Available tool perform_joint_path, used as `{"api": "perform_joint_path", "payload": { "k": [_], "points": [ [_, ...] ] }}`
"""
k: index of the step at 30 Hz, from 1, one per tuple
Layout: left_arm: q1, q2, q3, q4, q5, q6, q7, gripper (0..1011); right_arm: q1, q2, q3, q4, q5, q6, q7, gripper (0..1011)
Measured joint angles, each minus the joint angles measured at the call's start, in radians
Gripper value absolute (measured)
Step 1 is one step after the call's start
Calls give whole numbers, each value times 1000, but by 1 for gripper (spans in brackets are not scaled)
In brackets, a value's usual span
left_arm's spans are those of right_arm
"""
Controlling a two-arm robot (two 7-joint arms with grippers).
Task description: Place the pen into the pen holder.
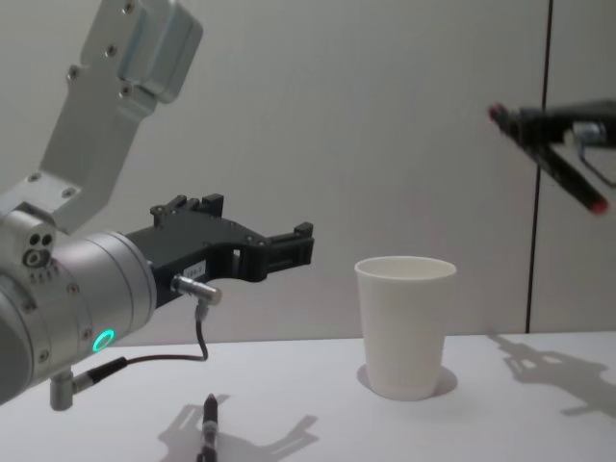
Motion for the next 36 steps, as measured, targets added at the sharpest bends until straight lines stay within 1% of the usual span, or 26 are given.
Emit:
{"api": "perform_joint_path", "payload": {
  "k": [8,11,12,14,15,16,17,18,19,22,24,25,28,31,36],
  "points": [
    [0,0,0,0,0,0,0,1001,63,-41,-9,37,13,-101,-13,163],
    [0,0,0,0,0,0,0,1001,96,-64,-17,65,20,-148,-15,163],
    [0,0,0,0,0,0,0,1001,112,-75,-21,81,23,-172,-16,163],
    [0,0,0,0,0,0,0,1001,129,-87,-26,98,27,-197,-15,163],
    [0,0,0,0,0,0,0,1001,151,-103,-32,123,33,-227,-13,163],
    [0,0,0,0,0,0,0,1001,164,-112,-36,137,36,-241,-11,163],
    [0,0,0,0,0,0,0,1001,184,-126,-41,162,42,-266,-7,163],
    [0,0,0,0,0,0,0,1001,194,-134,-44,175,46,-280,-4,163],
    [0,0,0,0,0,0,0,1001,194,-134,-44,175,46,-280,-4,163],
    [0,0,0,0,0,0,0,1001,243,-169,-58,245,69,-345,15,163],
    [0,0,0,0,0,0,0,1001,265,-184,-64,276,80,-372,27,163],
    [0,0,0,0,0,0,0,1001,282,-197,-69,303,89,-392,38,163],
    [0,0,0,0,0,0,0,1001,308,-217,-78,350,105,-424,56,163],
    [0,0,0,0,0,0,0,1001,319,-227,-83,374,116,-446,71,163],
    [0,0,0,0,0,0,0,1001,317,-229,-86,378,123,-456,85,163]
  ]
}}
